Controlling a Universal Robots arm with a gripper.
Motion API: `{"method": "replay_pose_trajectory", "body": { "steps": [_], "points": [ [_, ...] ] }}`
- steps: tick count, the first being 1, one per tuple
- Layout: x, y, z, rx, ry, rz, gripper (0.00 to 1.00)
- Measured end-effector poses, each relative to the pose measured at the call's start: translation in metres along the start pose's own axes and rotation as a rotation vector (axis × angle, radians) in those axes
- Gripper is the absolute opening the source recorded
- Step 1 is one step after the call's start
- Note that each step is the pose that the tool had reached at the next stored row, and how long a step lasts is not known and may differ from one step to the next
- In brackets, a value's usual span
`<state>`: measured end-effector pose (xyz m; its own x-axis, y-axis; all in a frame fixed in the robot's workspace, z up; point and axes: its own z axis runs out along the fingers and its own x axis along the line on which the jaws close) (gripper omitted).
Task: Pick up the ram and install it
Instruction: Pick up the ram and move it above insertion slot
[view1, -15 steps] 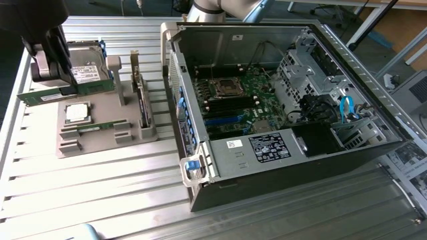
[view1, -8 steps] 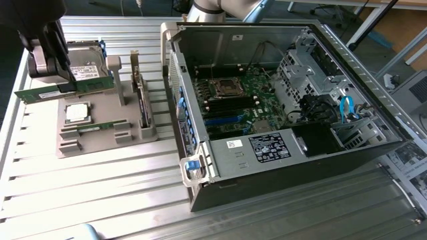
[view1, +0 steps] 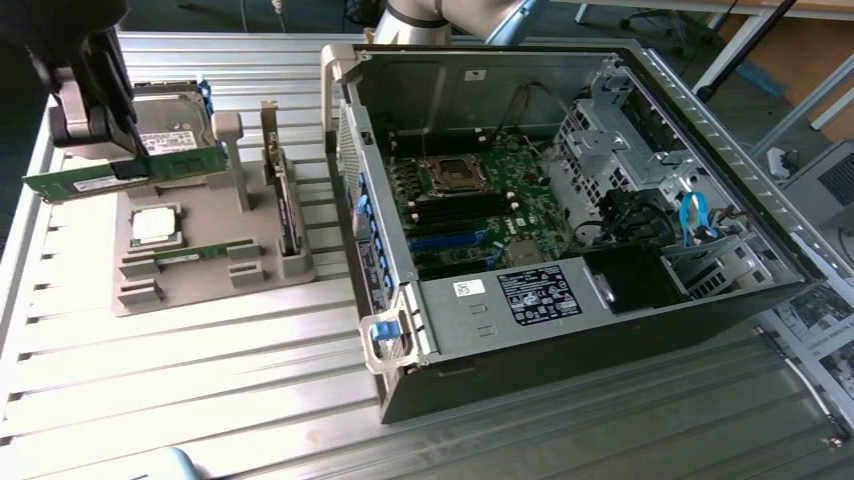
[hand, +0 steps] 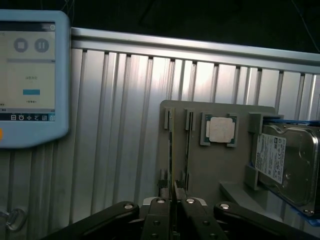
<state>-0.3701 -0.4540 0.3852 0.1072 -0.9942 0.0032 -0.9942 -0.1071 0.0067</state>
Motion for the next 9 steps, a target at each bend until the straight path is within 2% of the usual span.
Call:
{"method": "replay_pose_trajectory", "body": {
  "steps": [9],
  "points": [
    [0.0000,0.0001,-0.0080,0.0000,0.0001,0.000,0.14]
  ]
}}
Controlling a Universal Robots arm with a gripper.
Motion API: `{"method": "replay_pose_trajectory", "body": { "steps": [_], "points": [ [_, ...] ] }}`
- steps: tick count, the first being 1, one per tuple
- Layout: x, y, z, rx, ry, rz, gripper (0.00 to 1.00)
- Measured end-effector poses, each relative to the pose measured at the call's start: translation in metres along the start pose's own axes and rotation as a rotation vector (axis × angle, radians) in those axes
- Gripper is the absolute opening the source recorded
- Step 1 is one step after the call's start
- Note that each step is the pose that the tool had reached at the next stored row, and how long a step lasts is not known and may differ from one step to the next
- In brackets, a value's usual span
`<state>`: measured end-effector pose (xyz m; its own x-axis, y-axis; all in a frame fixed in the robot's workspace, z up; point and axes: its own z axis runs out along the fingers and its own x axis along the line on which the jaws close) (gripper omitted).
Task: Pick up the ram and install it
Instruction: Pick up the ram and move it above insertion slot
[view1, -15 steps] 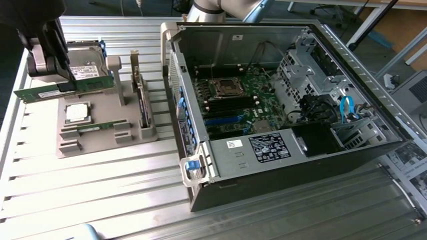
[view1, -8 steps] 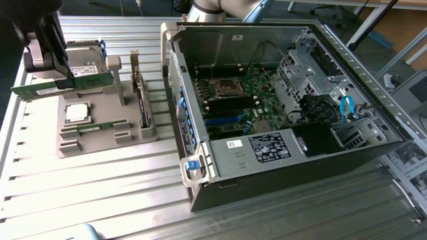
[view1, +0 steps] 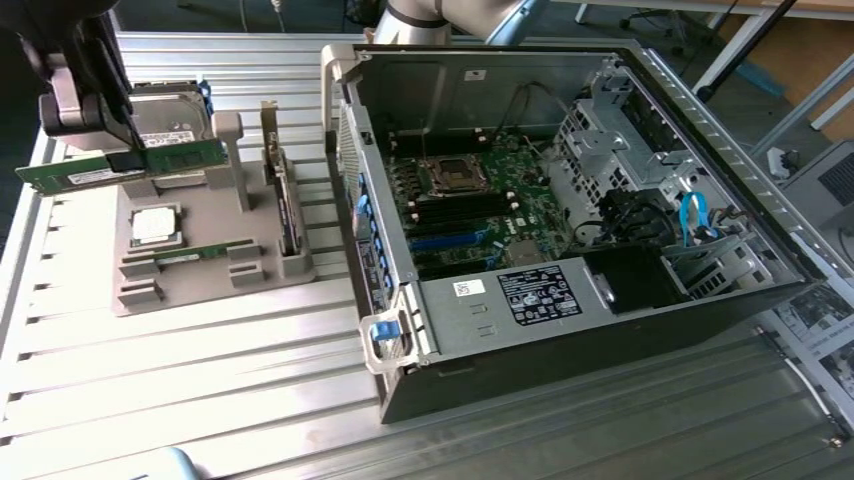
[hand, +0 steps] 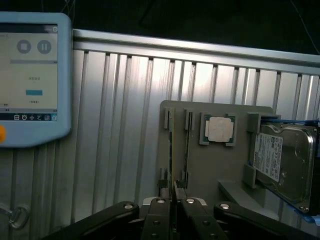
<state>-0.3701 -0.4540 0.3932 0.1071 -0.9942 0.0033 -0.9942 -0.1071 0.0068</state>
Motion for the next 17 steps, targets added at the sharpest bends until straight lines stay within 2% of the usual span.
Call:
{"method": "replay_pose_trajectory", "body": {
  "steps": [17],
  "points": [
    [0.000,0.0001,-0.0144,0.0000,0.0001,0.000,0.14]
  ]
}}
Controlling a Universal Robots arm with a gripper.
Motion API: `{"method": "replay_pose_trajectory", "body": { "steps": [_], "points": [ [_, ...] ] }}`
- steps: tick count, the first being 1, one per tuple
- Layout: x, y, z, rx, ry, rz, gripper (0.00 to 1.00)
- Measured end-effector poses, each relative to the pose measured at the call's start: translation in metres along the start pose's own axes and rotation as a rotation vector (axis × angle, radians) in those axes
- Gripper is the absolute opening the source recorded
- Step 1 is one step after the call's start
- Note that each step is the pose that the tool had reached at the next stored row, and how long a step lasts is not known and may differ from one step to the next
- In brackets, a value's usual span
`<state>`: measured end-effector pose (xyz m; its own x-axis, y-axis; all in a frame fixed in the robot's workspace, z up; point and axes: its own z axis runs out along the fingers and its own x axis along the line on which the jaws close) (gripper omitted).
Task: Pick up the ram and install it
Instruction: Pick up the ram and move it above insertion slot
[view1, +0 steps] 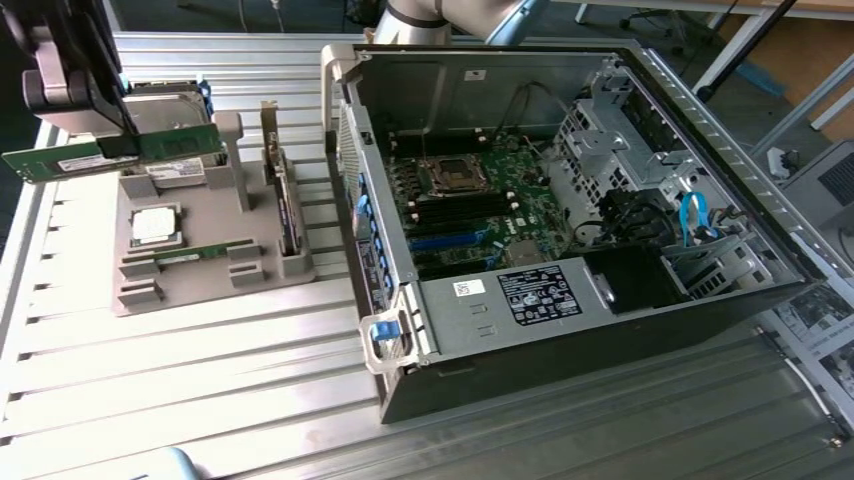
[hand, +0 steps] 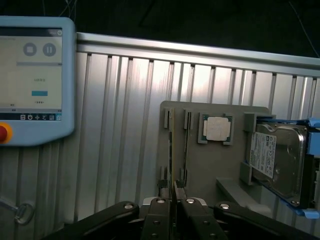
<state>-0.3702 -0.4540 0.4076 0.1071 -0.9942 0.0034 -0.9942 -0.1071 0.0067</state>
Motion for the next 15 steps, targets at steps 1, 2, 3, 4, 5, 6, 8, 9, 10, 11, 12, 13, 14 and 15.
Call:
{"method": "replay_pose_trajectory", "body": {
  "steps": [1,2,3,4,5,6,8,9,10,11,12,13,14,15],
  "points": [
    [0.0000,0.0000,-0.0008,-0.0001,0.0001,0.000,0.14],
    [0.0000,0.0000,-0.0014,-0.0001,0.0001,0.000,0.14],
    [0.0000,0.0000,-0.0020,0.0000,0.0001,0.000,0.14],
    [0.0000,0.0000,-0.0026,-0.0001,0.0002,0.000,0.14],
    [0.0000,0.0000,-0.0032,0.0000,0.0002,0.000,0.14],
    [0.0000,0.0000,-0.0038,0.0000,0.0002,0.000,0.14],
    [0.0000,0.0000,-0.0050,-0.0001,0.0002,0.000,0.14],
    [0.0000,0.0000,-0.0055,0.0000,0.0002,0.000,0.14],
    [0.0000,0.0000,-0.0060,0.0000,0.0002,0.000,0.14],
    [0.0000,0.0000,-0.0069,-0.0001,0.0003,0.000,0.14],
    [0.0000,0.0000,-0.0076,-0.0001,0.0002,0.000,0.14],
    [0.0000,0.0000,-0.0081,-0.0001,0.0002,0.000,0.14],
    [0.0000,0.0001,-0.0089,-0.0001,0.0002,0.000,0.14],
    [0.0000,0.0001,-0.0094,-0.0001,0.0003,0.000,0.14]
  ]
}}
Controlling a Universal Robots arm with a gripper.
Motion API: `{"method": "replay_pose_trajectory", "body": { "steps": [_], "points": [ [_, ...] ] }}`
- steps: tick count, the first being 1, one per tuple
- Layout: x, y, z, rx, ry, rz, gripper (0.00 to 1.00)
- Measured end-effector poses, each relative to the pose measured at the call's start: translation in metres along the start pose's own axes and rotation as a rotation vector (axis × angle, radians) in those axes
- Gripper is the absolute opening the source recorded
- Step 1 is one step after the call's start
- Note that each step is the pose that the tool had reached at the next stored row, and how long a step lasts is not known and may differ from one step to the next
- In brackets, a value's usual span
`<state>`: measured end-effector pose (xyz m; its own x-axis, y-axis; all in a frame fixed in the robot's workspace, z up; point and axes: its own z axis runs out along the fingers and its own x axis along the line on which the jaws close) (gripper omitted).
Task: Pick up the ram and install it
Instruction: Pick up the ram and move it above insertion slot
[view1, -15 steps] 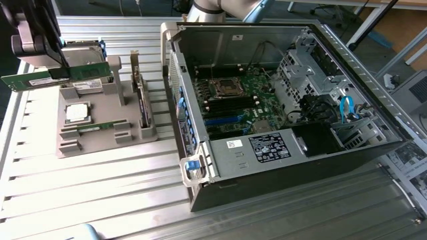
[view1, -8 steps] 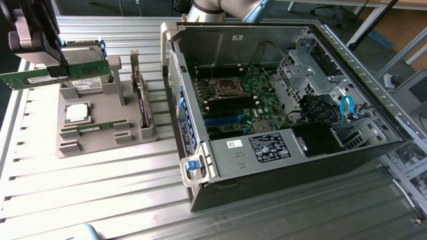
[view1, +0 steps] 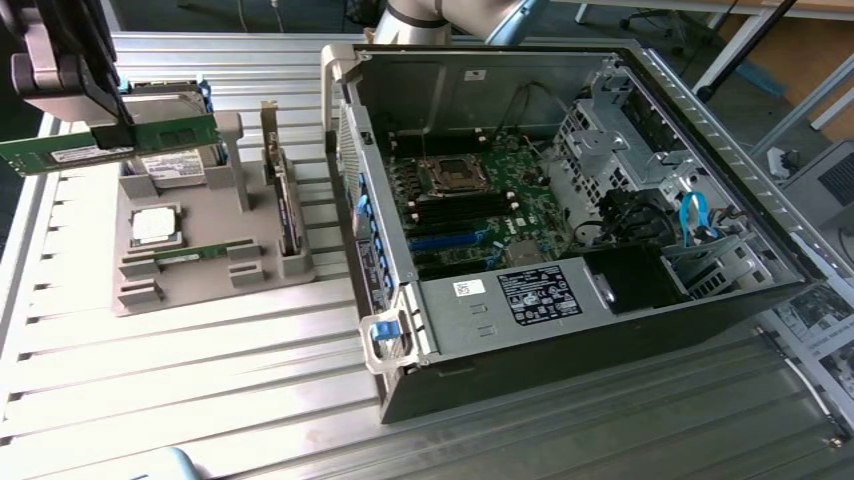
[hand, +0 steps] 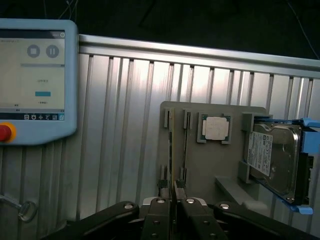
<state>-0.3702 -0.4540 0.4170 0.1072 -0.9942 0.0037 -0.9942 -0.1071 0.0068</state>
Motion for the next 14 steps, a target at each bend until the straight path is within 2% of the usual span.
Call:
{"method": "replay_pose_trajectory", "body": {
  "steps": [14],
  "points": [
    [0.0000,0.0000,-0.0072,0.0001,0.0001,0.000,0.14]
  ]
}}
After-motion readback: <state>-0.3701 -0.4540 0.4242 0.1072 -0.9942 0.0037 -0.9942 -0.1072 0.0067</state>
